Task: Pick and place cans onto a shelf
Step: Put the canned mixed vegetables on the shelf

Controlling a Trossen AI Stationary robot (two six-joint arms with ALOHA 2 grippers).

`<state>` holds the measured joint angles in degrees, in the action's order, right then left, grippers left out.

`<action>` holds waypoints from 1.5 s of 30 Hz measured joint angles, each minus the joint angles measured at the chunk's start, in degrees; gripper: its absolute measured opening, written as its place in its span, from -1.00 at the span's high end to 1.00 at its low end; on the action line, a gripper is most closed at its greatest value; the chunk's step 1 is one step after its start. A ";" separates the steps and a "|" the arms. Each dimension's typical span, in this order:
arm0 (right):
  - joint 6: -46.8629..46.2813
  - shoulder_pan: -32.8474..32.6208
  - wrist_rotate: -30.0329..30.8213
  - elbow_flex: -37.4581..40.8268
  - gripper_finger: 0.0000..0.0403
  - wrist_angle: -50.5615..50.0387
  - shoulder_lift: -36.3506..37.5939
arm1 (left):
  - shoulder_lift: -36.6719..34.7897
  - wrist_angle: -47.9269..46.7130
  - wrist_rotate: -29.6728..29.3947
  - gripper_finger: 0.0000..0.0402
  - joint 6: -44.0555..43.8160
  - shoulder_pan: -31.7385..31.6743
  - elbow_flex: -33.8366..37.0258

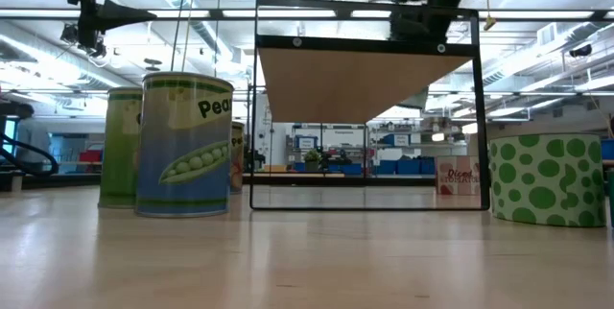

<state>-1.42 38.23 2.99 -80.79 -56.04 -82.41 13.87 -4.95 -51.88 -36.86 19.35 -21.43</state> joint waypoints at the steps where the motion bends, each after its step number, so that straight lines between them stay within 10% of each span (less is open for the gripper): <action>1: -0.48 -0.33 -0.29 -0.92 -0.45 0.16 0.00 | 0.00 0.00 0.00 -0.40 0.00 0.00 0.00; 15: -4.01 -5.75 -2.05 -13.45 -0.45 4.48 -10.69 | 0.00 0.00 0.00 -0.40 0.00 0.00 0.02; 29: -5.52 -5.88 1.53 -39.03 -0.45 -14.68 -29.11 | 0.00 -0.01 0.00 -0.40 0.00 0.00 0.02; 45: -2.71 -5.78 1.90 -40.22 -0.46 -15.60 -32.24 | 0.00 -0.51 0.03 -0.40 0.02 0.00 0.04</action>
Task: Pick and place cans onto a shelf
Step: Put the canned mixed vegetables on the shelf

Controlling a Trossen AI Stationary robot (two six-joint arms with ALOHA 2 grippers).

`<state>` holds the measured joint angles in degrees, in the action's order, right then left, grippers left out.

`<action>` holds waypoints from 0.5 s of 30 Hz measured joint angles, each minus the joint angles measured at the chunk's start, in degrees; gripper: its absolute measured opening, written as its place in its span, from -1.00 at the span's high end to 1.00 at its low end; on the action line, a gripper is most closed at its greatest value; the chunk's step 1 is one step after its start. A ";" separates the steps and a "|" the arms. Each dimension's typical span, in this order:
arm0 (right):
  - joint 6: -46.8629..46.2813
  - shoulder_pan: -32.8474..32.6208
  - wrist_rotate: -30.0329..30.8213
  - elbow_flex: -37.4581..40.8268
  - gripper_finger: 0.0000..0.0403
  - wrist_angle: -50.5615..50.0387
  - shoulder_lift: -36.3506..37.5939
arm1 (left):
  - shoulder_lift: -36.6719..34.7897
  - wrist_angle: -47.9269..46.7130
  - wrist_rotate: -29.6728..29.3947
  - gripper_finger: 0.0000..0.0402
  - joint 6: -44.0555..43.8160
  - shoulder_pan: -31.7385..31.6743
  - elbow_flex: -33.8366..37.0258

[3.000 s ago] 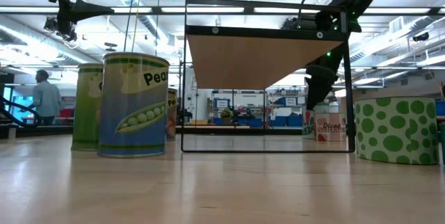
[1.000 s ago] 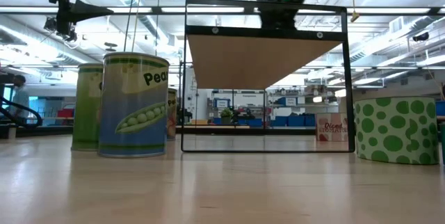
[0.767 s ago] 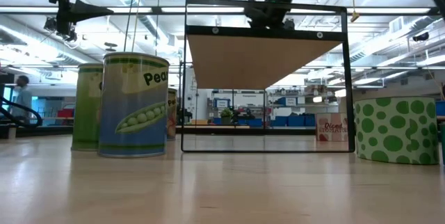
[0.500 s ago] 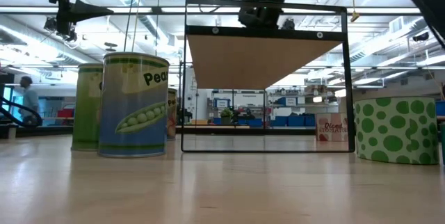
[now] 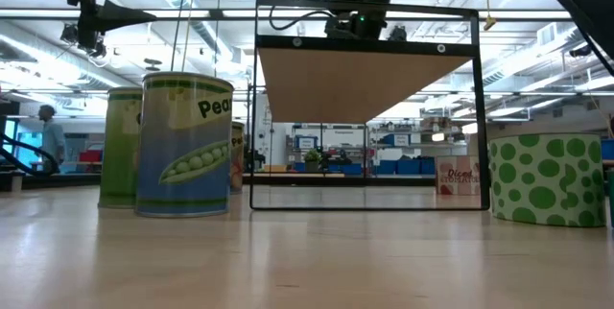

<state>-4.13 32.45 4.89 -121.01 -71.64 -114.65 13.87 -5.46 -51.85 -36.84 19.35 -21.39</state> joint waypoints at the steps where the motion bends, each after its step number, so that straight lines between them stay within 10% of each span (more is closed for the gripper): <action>1: 0.49 0.02 0.00 0.00 -0.47 0.00 0.00 | 0.00 0.01 0.00 -0.40 0.01 0.00 0.00; 15: 2.98 0.04 -1.03 0.00 -0.91 2.21 0.00 | -0.02 -0.41 1.07 -0.40 -0.02 0.00 0.00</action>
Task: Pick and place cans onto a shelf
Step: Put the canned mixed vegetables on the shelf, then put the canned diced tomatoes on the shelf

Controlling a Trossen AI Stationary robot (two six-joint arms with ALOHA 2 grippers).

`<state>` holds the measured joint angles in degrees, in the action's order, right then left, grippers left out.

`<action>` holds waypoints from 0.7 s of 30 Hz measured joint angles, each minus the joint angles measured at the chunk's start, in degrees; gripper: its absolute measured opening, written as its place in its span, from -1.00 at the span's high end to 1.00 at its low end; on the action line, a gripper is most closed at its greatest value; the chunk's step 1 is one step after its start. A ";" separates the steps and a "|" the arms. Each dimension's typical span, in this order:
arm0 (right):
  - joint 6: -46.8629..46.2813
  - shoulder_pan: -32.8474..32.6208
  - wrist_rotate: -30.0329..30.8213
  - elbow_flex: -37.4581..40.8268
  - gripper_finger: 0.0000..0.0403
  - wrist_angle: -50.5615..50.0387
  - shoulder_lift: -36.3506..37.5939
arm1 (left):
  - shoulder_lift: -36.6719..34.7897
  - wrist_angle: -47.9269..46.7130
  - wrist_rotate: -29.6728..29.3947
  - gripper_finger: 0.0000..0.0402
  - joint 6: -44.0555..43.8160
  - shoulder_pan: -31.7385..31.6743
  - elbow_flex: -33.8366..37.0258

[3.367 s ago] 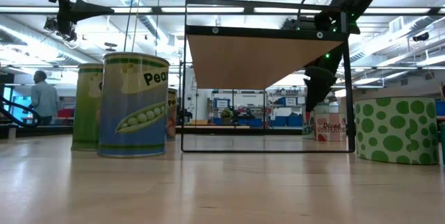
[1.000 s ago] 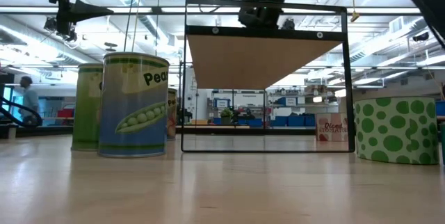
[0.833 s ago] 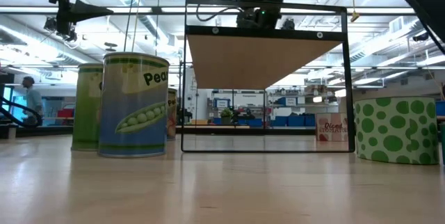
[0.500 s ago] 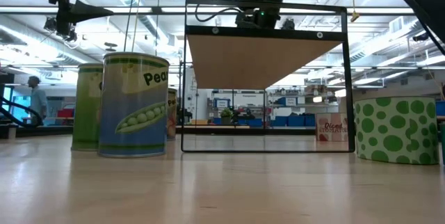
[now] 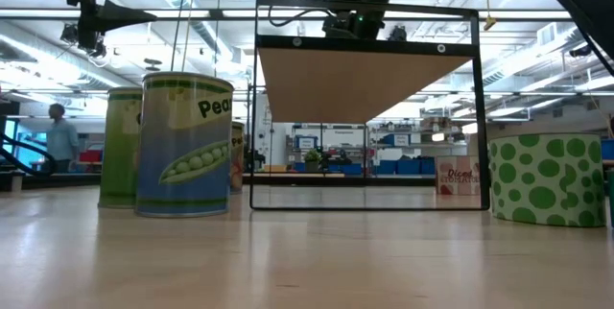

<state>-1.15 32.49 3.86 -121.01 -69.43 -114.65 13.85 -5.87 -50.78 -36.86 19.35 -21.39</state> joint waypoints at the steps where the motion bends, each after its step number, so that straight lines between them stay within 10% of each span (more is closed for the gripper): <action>1: 0.22 0.01 -0.66 0.00 -0.93 0.00 0.00 | 0.01 0.00 0.00 -0.40 0.00 0.00 0.00; 21: 4.26 -0.04 -2.58 -7.63 -0.98 -0.55 0.11 | 0.02 -0.04 0.02 -0.40 0.04 0.00 0.00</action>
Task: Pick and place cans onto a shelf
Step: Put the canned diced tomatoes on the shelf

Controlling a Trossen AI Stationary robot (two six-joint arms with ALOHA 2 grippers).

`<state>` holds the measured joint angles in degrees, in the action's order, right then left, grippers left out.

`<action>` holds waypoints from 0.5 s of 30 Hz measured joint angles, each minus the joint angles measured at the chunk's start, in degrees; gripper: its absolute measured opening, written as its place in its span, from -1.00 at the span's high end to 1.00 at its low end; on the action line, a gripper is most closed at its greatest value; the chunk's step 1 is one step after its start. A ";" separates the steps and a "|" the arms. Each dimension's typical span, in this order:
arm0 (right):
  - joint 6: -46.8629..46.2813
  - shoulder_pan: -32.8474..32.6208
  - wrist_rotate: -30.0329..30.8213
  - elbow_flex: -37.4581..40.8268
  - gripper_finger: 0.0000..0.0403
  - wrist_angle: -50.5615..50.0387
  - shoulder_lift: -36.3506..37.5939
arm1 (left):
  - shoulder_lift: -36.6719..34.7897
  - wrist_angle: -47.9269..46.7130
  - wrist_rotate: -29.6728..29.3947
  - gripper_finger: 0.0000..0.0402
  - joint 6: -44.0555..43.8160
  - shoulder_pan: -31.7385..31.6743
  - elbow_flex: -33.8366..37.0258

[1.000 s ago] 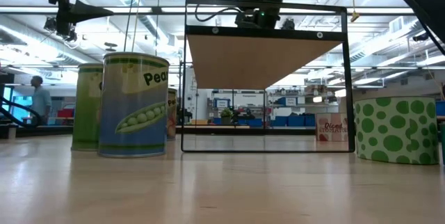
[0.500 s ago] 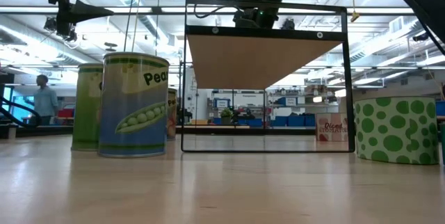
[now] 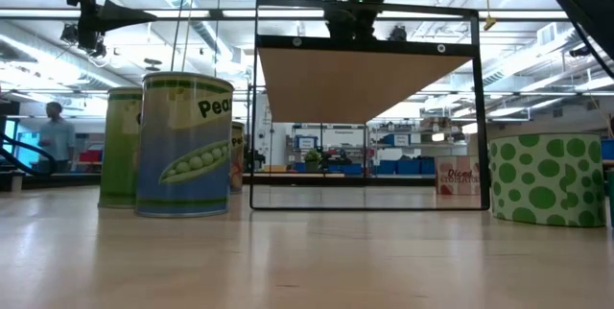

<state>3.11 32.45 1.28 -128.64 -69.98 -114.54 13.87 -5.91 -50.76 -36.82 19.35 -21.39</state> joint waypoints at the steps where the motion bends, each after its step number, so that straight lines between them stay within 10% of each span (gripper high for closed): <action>1: 0.16 0.00 0.02 -1.18 -0.98 -0.30 0.00 | -0.01 0.00 0.00 -0.40 -0.02 0.00 0.00; 15: 2.04 -6.73 -12.85 -5.50 -0.93 -1.66 1.40 | 0.00 -4.48 0.17 -0.40 -2.11 0.00 0.00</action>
<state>5.15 25.72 -11.57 -134.15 -71.63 -113.14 13.87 -10.39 -50.59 -38.93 19.35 -21.39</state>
